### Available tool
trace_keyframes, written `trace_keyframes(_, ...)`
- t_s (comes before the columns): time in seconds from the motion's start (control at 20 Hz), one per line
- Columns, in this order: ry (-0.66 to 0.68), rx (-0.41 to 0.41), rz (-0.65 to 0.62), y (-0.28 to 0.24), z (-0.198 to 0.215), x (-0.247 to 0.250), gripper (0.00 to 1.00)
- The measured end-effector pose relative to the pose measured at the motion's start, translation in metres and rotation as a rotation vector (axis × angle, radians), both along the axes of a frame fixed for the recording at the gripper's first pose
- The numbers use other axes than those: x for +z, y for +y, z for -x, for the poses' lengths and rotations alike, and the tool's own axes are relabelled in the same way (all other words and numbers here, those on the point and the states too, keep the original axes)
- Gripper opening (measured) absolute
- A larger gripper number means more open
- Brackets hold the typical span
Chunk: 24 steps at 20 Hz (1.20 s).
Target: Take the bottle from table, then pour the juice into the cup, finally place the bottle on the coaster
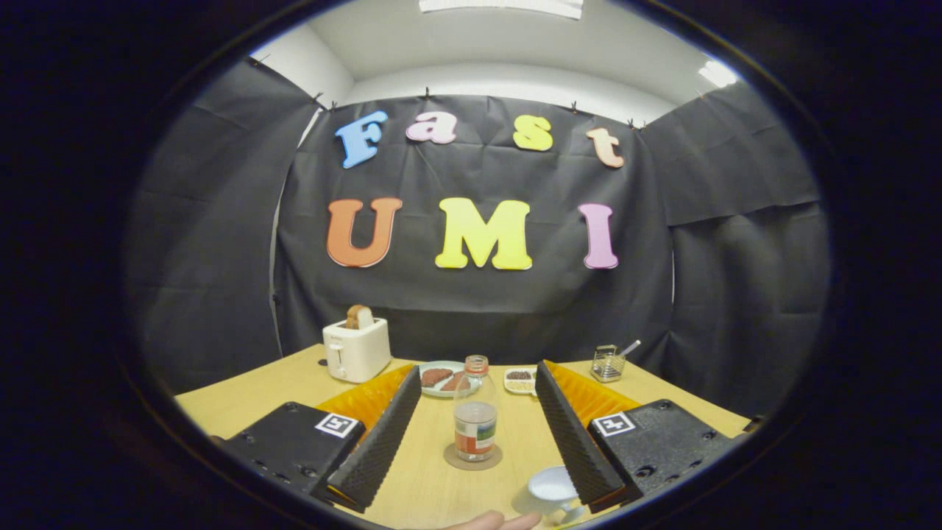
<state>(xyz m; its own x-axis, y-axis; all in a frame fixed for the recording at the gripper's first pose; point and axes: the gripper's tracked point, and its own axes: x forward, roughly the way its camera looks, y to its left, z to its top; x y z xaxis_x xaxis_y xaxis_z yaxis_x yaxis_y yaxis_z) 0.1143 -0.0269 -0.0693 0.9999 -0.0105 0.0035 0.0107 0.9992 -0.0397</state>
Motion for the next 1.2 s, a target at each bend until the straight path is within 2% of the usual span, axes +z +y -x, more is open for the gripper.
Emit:
trace_keyframes(0.55,-0.099,0.038,-0.07,0.002,0.132,0.102,1.0)
trace_keyframes(0.75,-0.093,0.05,-0.081,-0.001,0.175,0.115,0.99)
trace_keyframes(1.2,-0.09,0.056,-0.066,-0.01,0.211,0.121,0.99)
